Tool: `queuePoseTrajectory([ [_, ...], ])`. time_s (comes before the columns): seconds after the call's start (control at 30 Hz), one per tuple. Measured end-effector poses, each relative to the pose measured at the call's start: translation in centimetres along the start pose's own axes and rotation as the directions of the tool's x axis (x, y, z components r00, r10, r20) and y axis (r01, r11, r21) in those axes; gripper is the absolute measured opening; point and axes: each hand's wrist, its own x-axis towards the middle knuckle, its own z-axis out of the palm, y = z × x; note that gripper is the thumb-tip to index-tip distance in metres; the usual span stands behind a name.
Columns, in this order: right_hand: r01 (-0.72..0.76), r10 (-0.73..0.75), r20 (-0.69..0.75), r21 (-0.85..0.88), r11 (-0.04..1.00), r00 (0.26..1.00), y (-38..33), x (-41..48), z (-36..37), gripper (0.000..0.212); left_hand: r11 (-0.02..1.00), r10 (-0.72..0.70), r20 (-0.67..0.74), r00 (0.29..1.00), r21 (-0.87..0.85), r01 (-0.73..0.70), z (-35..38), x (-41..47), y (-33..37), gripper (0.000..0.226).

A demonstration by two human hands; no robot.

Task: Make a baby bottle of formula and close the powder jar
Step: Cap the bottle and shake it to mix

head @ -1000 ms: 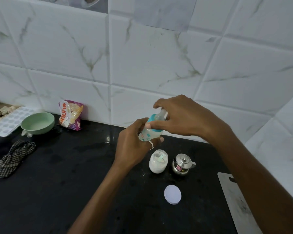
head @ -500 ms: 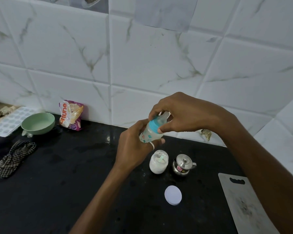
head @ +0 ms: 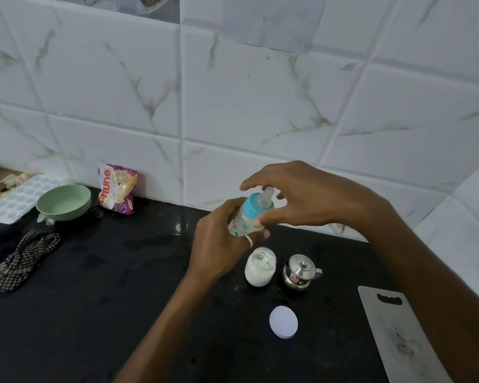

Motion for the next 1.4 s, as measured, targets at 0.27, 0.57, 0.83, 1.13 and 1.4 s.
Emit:
queuePoseTrajectory([
  [0.27,0.091,-0.091,-0.011,-0.006,0.996,0.996,0.6,0.3,0.1,0.042,1.000,0.018,0.002,1.000,0.008,-0.018,0.1,0.1,0.0,0.061],
  [0.57,-0.286,0.239,-0.229,-0.200,0.937,0.944,-1.2,0.2,2.6,0.061,0.999,0.038,0.027,0.999,-0.025,-0.037,0.8,-0.3,-0.5,0.061],
  [0.83,-0.035,0.112,-0.112,0.533,0.845,0.987,2.8,-1.4,1.6,0.061,0.966,-0.082,0.303,0.950,-0.209,0.150,-1.8,1.2,-0.4,0.066],
  [1.13,0.124,-0.031,-0.126,0.855,0.504,0.992,3.2,-0.3,4.6,0.047,0.942,-0.021,0.474,0.880,-0.284,0.176,-2.4,2.8,0.7,0.048],
  [1.4,0.136,0.260,-0.262,0.898,0.419,0.929,2.3,0.6,7.4,0.043,0.974,-0.069,0.120,0.990,-0.205,0.093,0.9,1.0,0.1,0.054],
])
